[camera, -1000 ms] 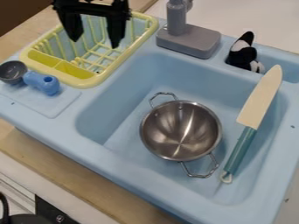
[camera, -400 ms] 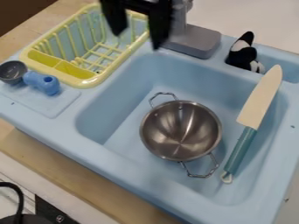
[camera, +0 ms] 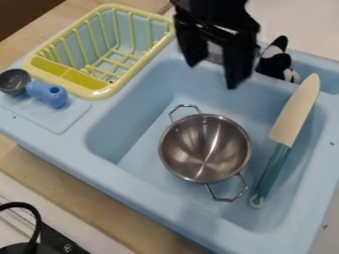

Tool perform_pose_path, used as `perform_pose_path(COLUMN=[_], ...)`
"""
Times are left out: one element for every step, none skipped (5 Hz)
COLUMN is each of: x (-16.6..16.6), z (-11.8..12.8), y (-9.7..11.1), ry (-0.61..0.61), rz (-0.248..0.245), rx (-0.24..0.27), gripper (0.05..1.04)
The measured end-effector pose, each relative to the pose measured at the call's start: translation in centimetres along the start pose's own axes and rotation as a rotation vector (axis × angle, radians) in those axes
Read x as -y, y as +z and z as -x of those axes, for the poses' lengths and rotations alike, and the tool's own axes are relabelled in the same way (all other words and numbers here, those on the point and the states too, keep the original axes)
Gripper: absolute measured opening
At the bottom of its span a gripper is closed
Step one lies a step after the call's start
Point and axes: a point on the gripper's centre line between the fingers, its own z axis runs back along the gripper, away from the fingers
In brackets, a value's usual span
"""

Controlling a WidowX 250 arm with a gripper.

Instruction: Put the knife on top of the pot

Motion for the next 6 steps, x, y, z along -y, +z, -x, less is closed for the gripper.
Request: perform_pose_path(x=[2.6, 4.6, 5.1, 5.3, 5.7, 5.7], z=[-0.6, -1.1, -1.1, -1.3, -1.8, -2.6], y=[-1.6, -2.9, -4.0, -5.1, -5.5, -5.5], ry=[-0.141, -0.257, -0.266, -0.275, -0.239, -0.198], rz=[0.046, 0.078, 0.084, 0.094, 0.083, 0.099], rx=[0.003, 0.004, -0.022, -0.042, -0.035, 0.012], gripper=[0.998, 0.998, 0.998, 0.998, 0.998, 0.998])
